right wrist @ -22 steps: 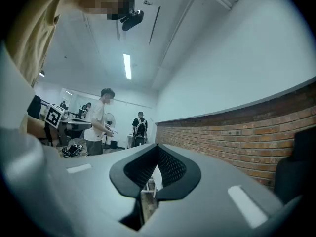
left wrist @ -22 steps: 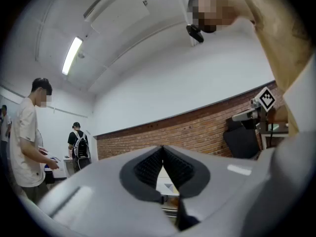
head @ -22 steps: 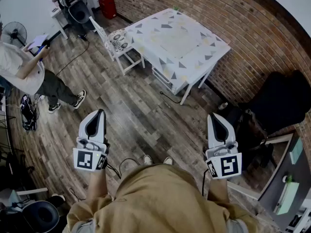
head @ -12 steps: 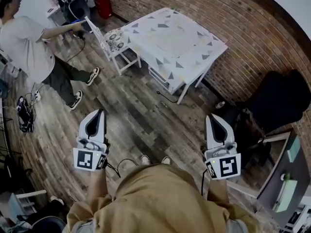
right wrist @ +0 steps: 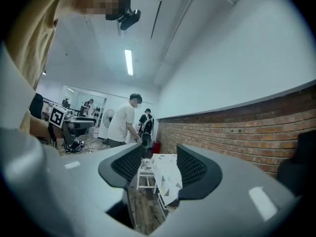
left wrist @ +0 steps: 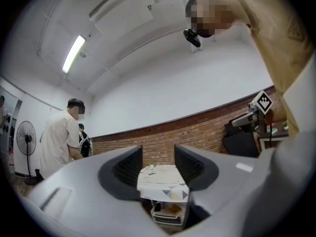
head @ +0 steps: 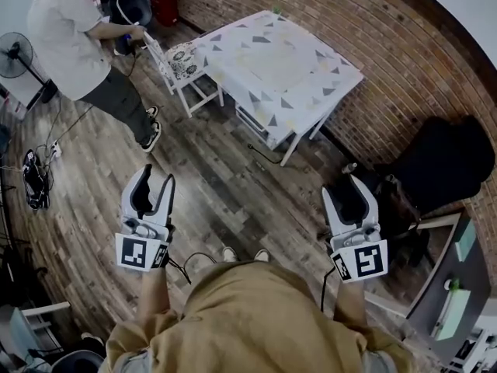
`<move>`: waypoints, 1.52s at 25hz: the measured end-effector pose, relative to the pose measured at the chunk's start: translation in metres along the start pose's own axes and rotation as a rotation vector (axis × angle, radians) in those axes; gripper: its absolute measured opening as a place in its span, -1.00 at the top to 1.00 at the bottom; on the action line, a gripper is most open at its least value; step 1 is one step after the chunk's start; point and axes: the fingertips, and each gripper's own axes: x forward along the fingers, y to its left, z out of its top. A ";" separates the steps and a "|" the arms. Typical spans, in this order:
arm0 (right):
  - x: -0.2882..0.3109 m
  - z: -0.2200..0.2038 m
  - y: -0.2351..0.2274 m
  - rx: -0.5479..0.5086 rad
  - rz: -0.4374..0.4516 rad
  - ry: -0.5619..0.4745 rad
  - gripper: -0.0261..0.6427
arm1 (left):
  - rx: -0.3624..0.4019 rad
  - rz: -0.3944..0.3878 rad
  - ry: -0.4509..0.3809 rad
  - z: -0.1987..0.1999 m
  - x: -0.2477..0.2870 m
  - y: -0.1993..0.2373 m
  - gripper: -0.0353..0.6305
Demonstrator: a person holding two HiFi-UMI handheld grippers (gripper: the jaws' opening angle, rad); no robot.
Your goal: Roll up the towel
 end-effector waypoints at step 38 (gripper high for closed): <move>0.303 -0.108 -0.106 0.077 0.115 0.169 -0.49 | -0.038 -0.117 0.192 -0.144 0.272 0.108 -0.71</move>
